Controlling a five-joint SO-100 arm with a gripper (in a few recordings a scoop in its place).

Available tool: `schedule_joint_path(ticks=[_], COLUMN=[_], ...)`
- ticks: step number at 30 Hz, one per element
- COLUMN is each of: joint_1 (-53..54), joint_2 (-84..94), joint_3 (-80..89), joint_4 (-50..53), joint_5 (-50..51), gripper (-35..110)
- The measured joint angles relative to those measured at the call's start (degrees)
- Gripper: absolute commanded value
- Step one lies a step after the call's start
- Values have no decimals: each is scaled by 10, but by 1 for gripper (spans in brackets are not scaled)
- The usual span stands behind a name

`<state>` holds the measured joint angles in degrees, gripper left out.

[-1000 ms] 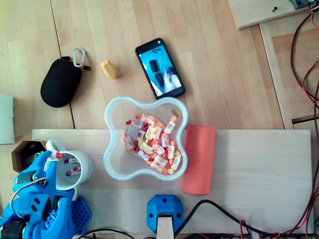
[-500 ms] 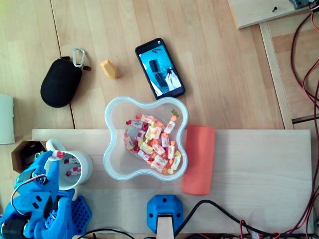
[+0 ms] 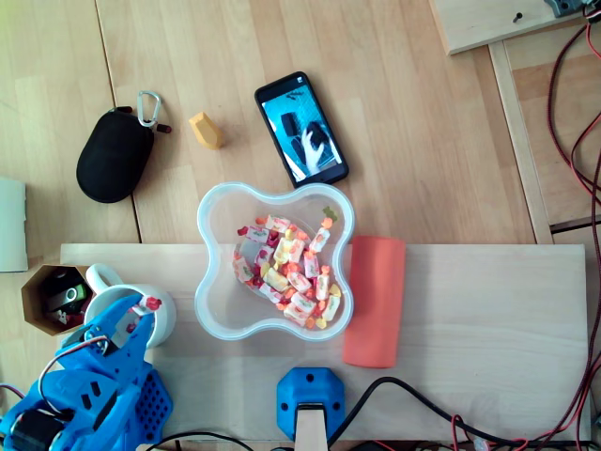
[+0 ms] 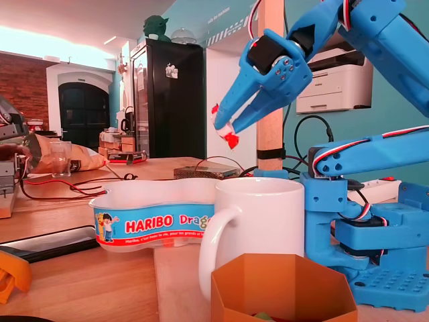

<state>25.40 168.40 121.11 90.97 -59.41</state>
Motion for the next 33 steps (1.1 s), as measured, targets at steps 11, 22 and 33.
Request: schedule_joint_path(ticks=[11,22,33], joint_1=[0,-142,-185], joint_2=[0,123,183], joint_3=[21,77,138], joint_4=[-47,-49,-49], joint_5=[-181,-187,-191], gripper=[-3,-4,-4])
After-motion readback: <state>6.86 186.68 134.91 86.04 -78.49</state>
